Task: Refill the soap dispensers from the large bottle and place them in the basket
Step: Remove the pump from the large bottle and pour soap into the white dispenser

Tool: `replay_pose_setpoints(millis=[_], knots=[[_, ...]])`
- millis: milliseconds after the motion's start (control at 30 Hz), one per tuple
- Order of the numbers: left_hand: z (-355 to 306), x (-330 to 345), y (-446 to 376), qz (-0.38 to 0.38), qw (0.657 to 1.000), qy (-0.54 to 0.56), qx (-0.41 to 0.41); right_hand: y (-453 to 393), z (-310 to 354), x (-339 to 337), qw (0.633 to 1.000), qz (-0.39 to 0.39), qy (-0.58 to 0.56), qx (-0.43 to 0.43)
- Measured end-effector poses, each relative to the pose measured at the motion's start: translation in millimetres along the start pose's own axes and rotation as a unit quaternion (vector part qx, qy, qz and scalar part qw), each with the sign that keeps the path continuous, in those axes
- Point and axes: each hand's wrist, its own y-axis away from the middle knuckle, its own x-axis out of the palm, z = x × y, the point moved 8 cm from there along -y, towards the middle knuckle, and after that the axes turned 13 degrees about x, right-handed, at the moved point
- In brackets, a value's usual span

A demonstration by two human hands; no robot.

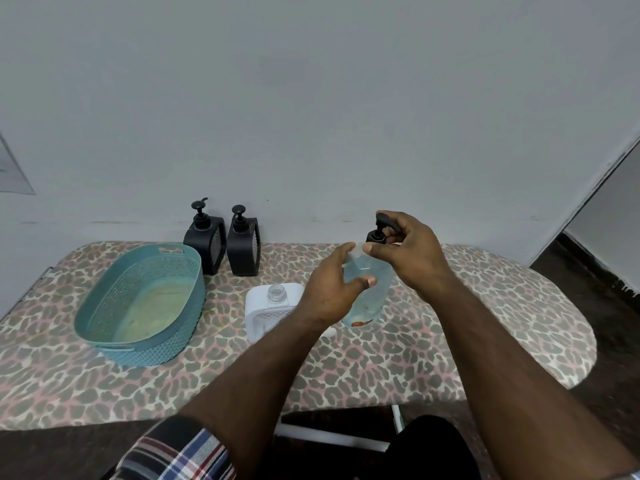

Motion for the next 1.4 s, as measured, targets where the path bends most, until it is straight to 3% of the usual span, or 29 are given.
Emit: replay_pose_setpoints(millis=[167, 367, 600, 767, 967, 1133, 1400], knots=[[-0.7, -1.2, -0.1, -0.002, 1.0, 0.0, 0.005, -4.0, -10.3, -0.1, 0.997, 0.037, -0.054, 0.034], [0.2, -0.1, -0.2, -0.003, 1.0, -0.001, 0.004, -5.2, -9.0, -1.8, 0.999, -0.015, -0.033, 0.027], [0.4, -2.0, -0.2, -0.007, 1.0, 0.001, 0.006, -1.2, -10.5, 2.6, 0.997, 0.028, -0.069, 0.034], [0.6, -0.1, 0.2, -0.004, 1.0, -0.002, 0.003, -2.0, -5.4, -0.2, 0.999, -0.027, -0.015, 0.027], [2.8, -1.1, -0.7, -0.005, 1.0, -0.005, -0.001, -0.8, -7.9, 4.5, 0.997, 0.016, -0.066, 0.035], [4.1, 0.4, -0.6, -0.005, 1.0, 0.003, 0.003, -0.7, -3.0, 1.8, 0.999, -0.018, -0.015, 0.022], [0.4, -1.6, 0.1, -0.009, 1.0, 0.004, 0.008, 1.6, -0.6, -1.5, 0.998, -0.018, -0.065, 0.005]])
